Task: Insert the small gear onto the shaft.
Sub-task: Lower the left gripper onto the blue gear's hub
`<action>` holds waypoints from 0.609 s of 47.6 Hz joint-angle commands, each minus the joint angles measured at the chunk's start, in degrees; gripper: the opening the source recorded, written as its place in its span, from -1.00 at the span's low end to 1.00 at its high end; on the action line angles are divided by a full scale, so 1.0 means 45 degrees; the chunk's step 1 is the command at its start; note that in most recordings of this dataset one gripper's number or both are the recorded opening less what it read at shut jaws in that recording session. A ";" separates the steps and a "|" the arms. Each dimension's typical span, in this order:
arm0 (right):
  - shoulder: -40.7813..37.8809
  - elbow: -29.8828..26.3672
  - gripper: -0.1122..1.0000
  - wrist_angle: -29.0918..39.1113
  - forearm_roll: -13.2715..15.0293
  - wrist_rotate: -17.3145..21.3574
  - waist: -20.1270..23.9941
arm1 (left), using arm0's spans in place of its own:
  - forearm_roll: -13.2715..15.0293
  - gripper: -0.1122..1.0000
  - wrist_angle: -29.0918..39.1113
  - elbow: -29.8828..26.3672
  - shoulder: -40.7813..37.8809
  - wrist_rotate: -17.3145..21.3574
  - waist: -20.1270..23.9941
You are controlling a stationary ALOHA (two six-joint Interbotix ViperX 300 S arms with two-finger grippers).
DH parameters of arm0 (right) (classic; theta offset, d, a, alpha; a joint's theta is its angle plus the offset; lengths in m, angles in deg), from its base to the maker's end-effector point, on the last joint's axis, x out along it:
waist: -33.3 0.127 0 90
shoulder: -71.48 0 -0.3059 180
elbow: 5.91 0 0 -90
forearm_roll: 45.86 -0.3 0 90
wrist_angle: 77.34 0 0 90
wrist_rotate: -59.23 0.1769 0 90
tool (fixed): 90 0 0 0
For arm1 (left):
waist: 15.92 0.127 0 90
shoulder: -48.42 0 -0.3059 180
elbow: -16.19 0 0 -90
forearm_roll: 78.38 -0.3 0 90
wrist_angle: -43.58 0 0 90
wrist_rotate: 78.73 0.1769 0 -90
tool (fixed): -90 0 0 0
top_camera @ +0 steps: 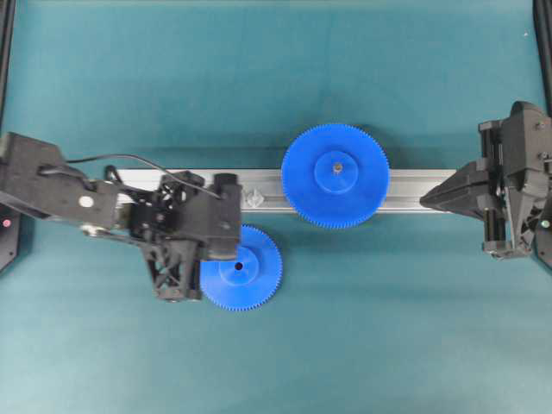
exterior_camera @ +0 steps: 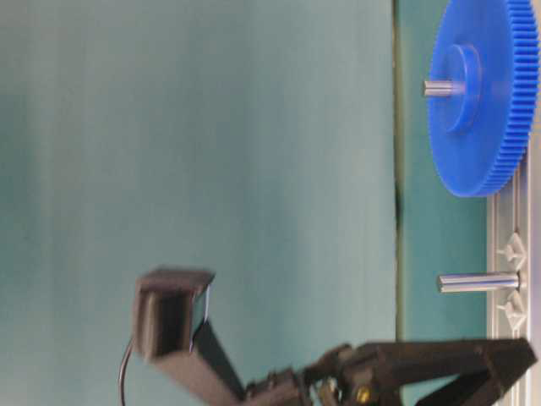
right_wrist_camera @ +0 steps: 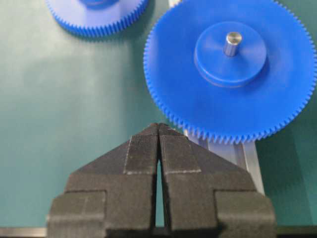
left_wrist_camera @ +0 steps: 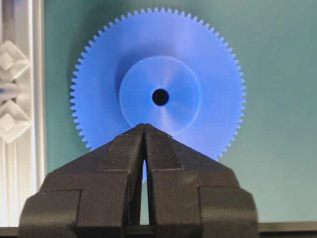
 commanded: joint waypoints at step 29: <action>-0.0039 -0.0254 -0.76 -0.0098 0.0078 0.0020 -0.0293 | -0.0039 -0.80 0.2578 -0.2676 -0.1660 0.0039 -0.0332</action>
